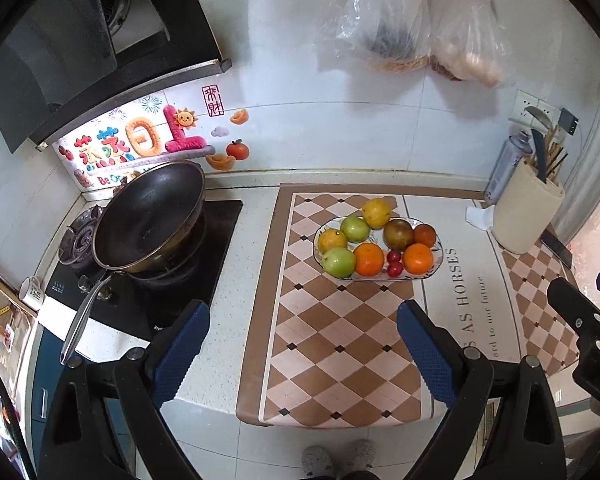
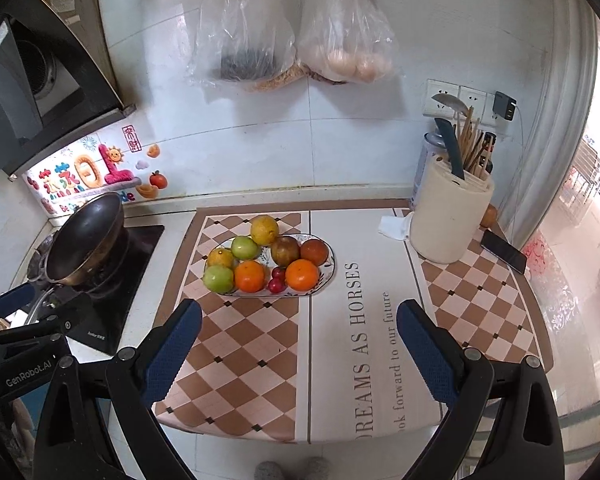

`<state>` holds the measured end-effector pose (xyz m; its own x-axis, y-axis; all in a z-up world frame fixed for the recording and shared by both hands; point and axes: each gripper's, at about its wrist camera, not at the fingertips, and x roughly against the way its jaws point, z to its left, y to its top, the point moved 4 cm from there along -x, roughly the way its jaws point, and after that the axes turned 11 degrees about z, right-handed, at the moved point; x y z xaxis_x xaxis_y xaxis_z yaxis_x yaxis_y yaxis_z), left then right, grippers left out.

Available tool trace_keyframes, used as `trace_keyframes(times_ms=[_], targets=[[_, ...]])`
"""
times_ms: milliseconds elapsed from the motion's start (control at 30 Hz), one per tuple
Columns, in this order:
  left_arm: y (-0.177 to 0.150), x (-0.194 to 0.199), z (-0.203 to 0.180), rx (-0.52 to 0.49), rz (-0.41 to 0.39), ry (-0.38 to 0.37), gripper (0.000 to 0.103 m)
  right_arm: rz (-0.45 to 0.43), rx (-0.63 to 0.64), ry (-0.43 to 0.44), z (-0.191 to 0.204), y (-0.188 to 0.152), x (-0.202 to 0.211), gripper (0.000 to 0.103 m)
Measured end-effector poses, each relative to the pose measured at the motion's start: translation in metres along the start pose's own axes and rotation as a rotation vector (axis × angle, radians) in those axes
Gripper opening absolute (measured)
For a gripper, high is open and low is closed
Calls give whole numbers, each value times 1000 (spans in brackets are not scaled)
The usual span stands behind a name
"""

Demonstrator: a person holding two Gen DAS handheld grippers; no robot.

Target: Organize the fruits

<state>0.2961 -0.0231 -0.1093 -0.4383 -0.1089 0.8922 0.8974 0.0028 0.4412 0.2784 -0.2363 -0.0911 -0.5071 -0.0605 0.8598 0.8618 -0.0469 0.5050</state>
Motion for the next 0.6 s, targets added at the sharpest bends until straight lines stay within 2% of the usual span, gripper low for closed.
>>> trace_keyframes(times_ms=[200, 267, 600], targets=[[9, -16, -1, -2, 20, -11, 96, 25, 9, -16, 4, 8, -23, 100], [11, -21, -1, -4, 27, -11, 102, 34, 5, -16, 4, 8, -29, 100], [14, -31, 0, 11, 43, -26, 102, 55, -10, -26, -1, 10, -44, 100]])
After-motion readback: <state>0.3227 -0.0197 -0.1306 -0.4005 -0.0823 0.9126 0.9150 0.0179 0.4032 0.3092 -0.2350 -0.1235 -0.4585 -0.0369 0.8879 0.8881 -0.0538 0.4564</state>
